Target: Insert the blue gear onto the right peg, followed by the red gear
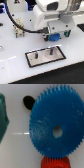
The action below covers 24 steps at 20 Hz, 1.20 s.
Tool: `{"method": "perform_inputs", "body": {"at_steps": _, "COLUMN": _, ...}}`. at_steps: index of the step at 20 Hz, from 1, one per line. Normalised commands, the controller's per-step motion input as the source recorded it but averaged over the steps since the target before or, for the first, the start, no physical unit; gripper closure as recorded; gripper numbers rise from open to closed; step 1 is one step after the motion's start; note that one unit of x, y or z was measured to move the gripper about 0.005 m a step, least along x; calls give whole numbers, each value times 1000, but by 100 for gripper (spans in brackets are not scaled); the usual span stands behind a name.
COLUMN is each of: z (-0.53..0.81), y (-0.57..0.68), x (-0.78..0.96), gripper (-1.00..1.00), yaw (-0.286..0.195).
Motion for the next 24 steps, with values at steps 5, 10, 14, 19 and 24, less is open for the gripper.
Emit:
{"method": "perform_inputs", "body": {"at_steps": 5, "z": 0, "y": -83, "x": -478, "gripper": -100, "yaw": 0}}
{"method": "perform_inputs", "body": {"at_steps": 10, "z": -175, "y": -15, "x": -286, "gripper": 100, "yaw": 0}}
{"method": "perform_inputs", "body": {"at_steps": 14, "z": -128, "y": 2, "x": -214, "gripper": 100, "yaw": 0}}
{"method": "perform_inputs", "body": {"at_steps": 19, "z": -155, "y": 4, "x": -241, "gripper": 100, "yaw": 0}}
{"method": "perform_inputs", "body": {"at_steps": 24, "z": -28, "y": 4, "x": -120, "gripper": 100, "yaw": 0}}
